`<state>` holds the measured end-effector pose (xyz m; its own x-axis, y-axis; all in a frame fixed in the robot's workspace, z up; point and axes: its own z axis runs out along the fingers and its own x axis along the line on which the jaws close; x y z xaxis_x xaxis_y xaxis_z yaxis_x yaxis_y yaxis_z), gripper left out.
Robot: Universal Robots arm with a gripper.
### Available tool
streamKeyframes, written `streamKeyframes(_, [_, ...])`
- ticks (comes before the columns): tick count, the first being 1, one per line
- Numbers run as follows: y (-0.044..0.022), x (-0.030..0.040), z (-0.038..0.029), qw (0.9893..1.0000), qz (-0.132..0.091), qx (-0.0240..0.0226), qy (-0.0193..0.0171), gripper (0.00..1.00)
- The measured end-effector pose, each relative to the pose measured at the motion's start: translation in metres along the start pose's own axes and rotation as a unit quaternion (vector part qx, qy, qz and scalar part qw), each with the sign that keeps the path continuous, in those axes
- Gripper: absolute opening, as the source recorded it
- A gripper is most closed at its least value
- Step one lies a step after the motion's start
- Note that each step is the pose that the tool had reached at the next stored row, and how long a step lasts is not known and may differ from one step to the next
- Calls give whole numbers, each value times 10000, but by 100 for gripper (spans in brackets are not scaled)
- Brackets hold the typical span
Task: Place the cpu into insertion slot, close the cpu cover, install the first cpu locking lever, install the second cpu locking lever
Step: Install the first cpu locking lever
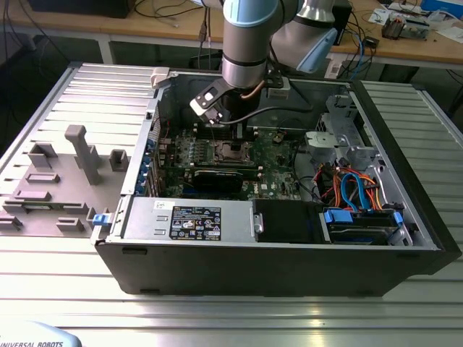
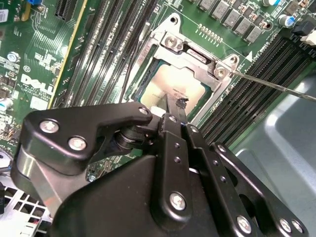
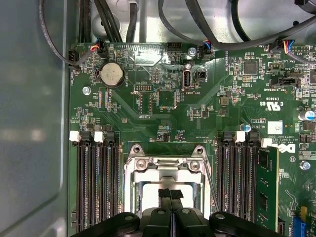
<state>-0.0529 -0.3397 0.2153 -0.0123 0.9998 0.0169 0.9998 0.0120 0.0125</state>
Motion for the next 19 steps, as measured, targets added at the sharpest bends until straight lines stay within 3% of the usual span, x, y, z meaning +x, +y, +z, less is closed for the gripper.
streamKeyframes(9, [2, 2, -166, 10000, 1, 0, -1, 11])
streamKeyframes(11, [5, 6, -404, 10000, 1, 0, 0, 11])
streamKeyframes(14, [5, 6, -407, 10000, -27, 0, 0, 11])
streamKeyframes(19, [5, 6, -407, 9996, -299, 5, 3, 11])
